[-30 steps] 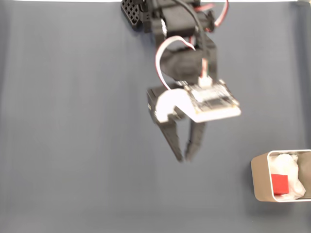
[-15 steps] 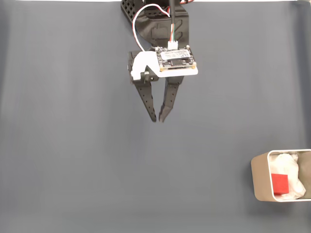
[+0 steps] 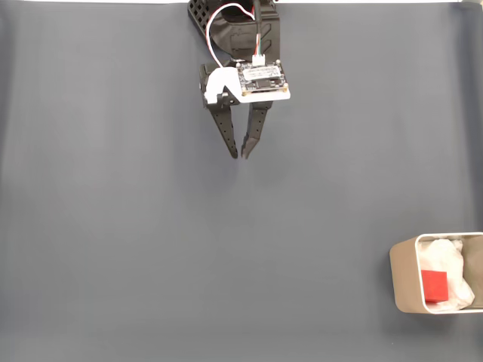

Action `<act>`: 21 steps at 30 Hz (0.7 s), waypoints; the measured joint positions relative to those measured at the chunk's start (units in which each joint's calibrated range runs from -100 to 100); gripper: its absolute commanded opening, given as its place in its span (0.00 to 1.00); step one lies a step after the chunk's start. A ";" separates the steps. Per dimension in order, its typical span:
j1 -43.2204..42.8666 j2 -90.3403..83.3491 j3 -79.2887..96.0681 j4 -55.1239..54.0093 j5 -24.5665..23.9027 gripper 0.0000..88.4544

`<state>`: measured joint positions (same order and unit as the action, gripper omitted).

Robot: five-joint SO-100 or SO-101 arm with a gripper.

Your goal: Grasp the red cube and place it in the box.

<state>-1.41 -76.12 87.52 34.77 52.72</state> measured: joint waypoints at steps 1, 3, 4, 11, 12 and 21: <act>0.00 -1.74 1.81 0.24 -0.10 0.00; 0.07 -5.04 5.15 0.88 -0.24 0.00; 0.07 -6.69 6.60 1.43 -0.24 0.00; 0.15 -16.93 11.48 9.39 -0.24 0.00; 0.15 -17.63 11.48 10.90 -0.29 0.00; 0.22 -22.93 11.48 26.33 -1.90 0.00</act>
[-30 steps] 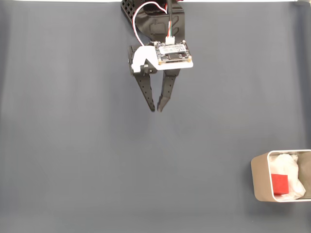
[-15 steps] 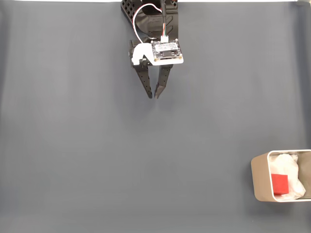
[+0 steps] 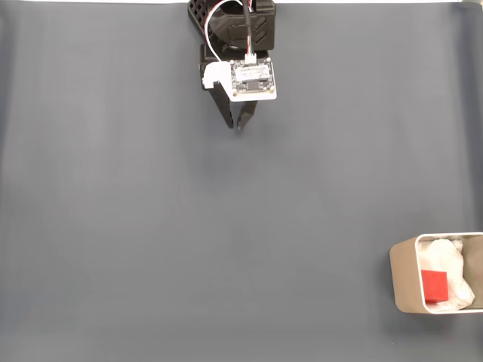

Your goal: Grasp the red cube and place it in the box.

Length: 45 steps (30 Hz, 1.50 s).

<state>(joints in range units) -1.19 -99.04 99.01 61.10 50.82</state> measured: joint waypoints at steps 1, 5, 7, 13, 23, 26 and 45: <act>0.00 -0.17 0.00 0.95 -0.29 0.00; 0.00 -0.26 0.00 5.17 -1.22 0.00; 0.52 -0.26 0.00 7.40 -1.51 0.00; 0.82 -0.35 0.00 10.82 -1.66 0.00; 0.82 -0.96 0.00 13.68 -1.61 0.00; 0.82 -0.96 0.00 13.68 -1.61 0.01; 0.82 -0.96 0.00 13.68 -1.61 0.01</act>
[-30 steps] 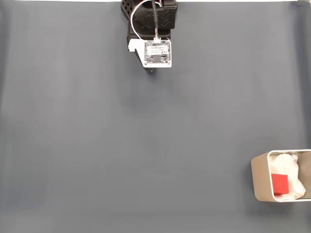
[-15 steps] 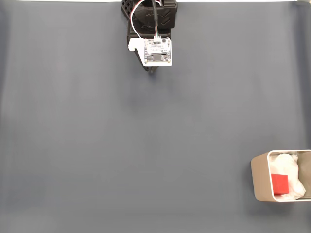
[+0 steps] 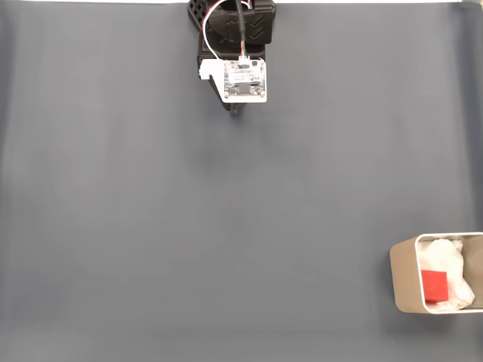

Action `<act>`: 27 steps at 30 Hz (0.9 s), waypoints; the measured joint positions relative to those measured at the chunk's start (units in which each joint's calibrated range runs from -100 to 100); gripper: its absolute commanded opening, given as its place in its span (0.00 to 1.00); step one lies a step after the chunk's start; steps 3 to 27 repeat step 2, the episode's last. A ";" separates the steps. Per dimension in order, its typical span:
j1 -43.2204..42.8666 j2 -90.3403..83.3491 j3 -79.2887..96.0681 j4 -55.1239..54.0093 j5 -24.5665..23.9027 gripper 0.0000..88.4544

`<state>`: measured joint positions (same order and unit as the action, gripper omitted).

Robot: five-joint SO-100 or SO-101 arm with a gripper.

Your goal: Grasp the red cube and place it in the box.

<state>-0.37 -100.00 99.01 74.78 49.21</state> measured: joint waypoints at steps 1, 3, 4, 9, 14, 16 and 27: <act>0.00 0.00 0.00 0.00 0.00 0.01; 0.00 0.00 0.00 0.00 0.00 0.01; 0.00 0.00 0.00 0.00 0.00 0.01; 0.00 0.00 0.00 0.00 0.00 0.01; 0.00 0.00 0.00 0.00 0.00 0.01; 0.00 0.00 0.00 0.00 0.00 0.01; 0.00 0.00 0.00 0.00 0.00 0.01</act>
